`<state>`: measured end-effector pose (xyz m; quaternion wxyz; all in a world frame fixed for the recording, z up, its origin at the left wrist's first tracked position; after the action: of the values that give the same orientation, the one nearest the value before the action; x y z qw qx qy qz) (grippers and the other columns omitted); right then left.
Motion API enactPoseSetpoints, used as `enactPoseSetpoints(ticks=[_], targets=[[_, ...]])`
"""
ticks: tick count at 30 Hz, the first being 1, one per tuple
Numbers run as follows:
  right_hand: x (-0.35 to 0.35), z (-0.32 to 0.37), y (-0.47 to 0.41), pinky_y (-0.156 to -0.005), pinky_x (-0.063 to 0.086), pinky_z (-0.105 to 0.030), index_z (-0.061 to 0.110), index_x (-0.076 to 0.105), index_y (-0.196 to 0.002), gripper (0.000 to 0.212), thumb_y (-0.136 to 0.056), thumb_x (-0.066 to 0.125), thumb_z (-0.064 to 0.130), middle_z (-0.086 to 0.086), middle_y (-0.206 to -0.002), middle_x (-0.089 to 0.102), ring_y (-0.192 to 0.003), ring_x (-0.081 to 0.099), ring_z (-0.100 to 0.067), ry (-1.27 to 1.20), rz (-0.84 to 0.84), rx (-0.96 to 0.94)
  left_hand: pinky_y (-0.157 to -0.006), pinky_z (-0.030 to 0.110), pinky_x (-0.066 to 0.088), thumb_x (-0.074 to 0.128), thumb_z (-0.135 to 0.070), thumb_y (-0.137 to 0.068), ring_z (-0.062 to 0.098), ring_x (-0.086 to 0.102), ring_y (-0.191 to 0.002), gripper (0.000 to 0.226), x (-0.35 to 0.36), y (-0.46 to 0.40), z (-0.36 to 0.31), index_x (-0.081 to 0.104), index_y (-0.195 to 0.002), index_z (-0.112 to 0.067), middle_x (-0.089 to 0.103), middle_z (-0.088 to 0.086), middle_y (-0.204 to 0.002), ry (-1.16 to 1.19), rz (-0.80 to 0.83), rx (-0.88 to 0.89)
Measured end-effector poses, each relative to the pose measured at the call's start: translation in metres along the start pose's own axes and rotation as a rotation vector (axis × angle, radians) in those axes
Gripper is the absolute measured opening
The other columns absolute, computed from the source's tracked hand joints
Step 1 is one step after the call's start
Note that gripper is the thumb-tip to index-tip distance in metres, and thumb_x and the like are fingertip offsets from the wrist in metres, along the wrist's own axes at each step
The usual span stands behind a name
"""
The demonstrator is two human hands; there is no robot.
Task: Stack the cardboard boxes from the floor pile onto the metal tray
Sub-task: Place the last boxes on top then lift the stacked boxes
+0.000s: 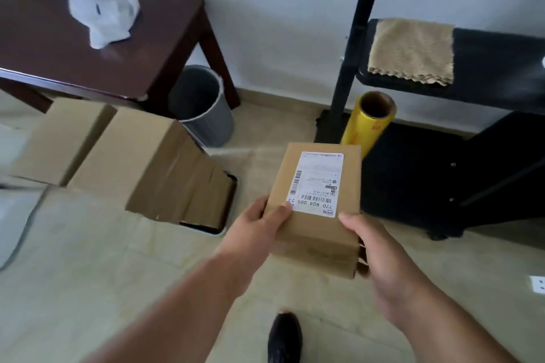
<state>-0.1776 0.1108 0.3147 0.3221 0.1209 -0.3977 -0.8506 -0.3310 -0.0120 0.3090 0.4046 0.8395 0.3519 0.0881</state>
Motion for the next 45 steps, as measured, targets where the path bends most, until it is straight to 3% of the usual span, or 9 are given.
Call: enactPoseSetpoints(ticks=[3,8,14,21,28,32,38,42,45], targets=[[0.032,0.009,0.012,-0.059,0.054,-0.015,0.03,0.073,-0.123,0.034,-0.099,0.057,0.048,0.014,-0.105,0.08,-0.086,0.076,-0.001,0.039,0.067,-0.035,-0.089,0.029,0.052,0.066,-0.043,-0.095,0.008,0.071,-0.102,0.028,-0.034,0.024,-0.006,0.068,-0.123,-0.041,0.078,-0.019,-0.106,0.033,-0.067,0.066],[0.077,0.023,0.038,-0.086,0.055,-0.031,0.036,0.079,-0.112,0.051,-0.094,0.046,0.071,0.019,-0.105,0.079,-0.098,0.075,-0.003,0.132,0.033,-0.142,-0.076,0.017,0.045,0.064,-0.041,-0.097,-0.008,0.069,-0.093,0.023,-0.08,0.064,-0.017,0.065,-0.119,-0.048,0.076,-0.028,-0.102,0.062,-0.124,0.177],[0.132,0.032,0.061,-0.109,0.047,-0.042,0.043,0.079,-0.111,0.047,-0.099,0.041,0.067,0.021,-0.11,0.078,-0.109,0.072,-0.006,0.148,0.038,-0.223,-0.084,0.021,0.049,0.065,-0.04,-0.096,-0.008,0.069,-0.096,0.035,-0.137,0.087,-0.022,0.063,-0.131,-0.044,0.076,-0.026,-0.108,0.092,-0.132,0.281],[0.212,0.033,0.074,-0.109,0.047,-0.044,0.045,0.08,-0.106,0.041,-0.095,0.047,0.068,0.02,-0.107,0.078,-0.107,0.072,-0.008,0.116,-0.053,-0.243,-0.08,0.033,0.059,0.065,-0.048,-0.089,0.011,0.071,-0.107,0.043,-0.217,0.09,-0.022,0.062,-0.131,-0.045,0.076,-0.019,-0.112,0.09,-0.086,0.326],[0.307,0.051,0.093,-0.102,0.051,-0.037,0.034,0.08,-0.106,0.042,-0.102,0.045,0.057,0.023,-0.1,0.079,-0.1,0.073,-0.003,0.096,-0.115,-0.291,-0.085,0.024,0.053,0.067,-0.04,-0.095,-0.003,0.071,-0.099,0.041,-0.315,0.097,-0.041,0.058,-0.135,-0.044,0.076,-0.024,-0.109,0.1,-0.072,0.398],[0.346,0.063,0.089,-0.106,0.05,-0.046,0.039,0.08,-0.108,0.044,-0.096,0.046,0.064,0.019,-0.105,0.079,-0.106,0.073,-0.011,0.097,-0.117,-0.278,-0.097,0.031,0.055,0.069,-0.044,-0.091,-0.002,0.071,-0.101,0.051,-0.356,0.089,-0.056,0.057,-0.14,-0.04,0.075,-0.023,-0.111,0.059,-0.082,0.421],[0.37,0.075,0.066,-0.107,0.048,-0.043,0.041,0.079,-0.107,0.046,-0.094,0.045,0.068,0.022,-0.104,0.078,-0.107,0.071,-0.009,0.148,-0.093,-0.269,-0.089,0.025,0.053,0.068,-0.041,-0.095,-0.004,0.072,-0.098,0.049,-0.383,0.064,-0.063,0.056,-0.142,-0.034,0.076,-0.021,-0.113,0.053,-0.061,0.398],[0.375,0.091,0.047,-0.11,0.046,-0.045,0.046,0.076,-0.114,0.058,-0.077,0.045,0.08,0.022,-0.11,0.077,-0.114,0.068,-0.012,0.219,-0.111,-0.291,-0.093,0.032,0.056,0.068,-0.041,-0.095,0.001,0.074,-0.097,0.043,-0.393,0.042,-0.073,0.06,-0.136,-0.031,0.077,-0.017,-0.112,0.043,-0.046,0.384],[0.383,0.097,0.031,-0.111,0.045,-0.045,0.048,0.073,-0.119,0.064,-0.072,0.047,0.084,0.022,-0.116,0.075,-0.117,0.067,-0.013,0.23,-0.126,-0.289,-0.084,0.031,0.056,0.071,-0.038,-0.094,0.004,0.075,-0.091,0.038,-0.402,0.026,-0.078,0.063,-0.13,-0.028,0.078,-0.014,-0.108,0.067,-0.025,0.375]])
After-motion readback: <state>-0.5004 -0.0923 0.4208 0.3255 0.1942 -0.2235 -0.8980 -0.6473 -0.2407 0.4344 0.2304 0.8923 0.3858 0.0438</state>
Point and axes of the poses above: each hand's wrist, its own y-axis away from the middle knuckle, its own x-axis out of the palm, z = x × y, the point moved 3 cm from there along -y, towards the middle knuckle
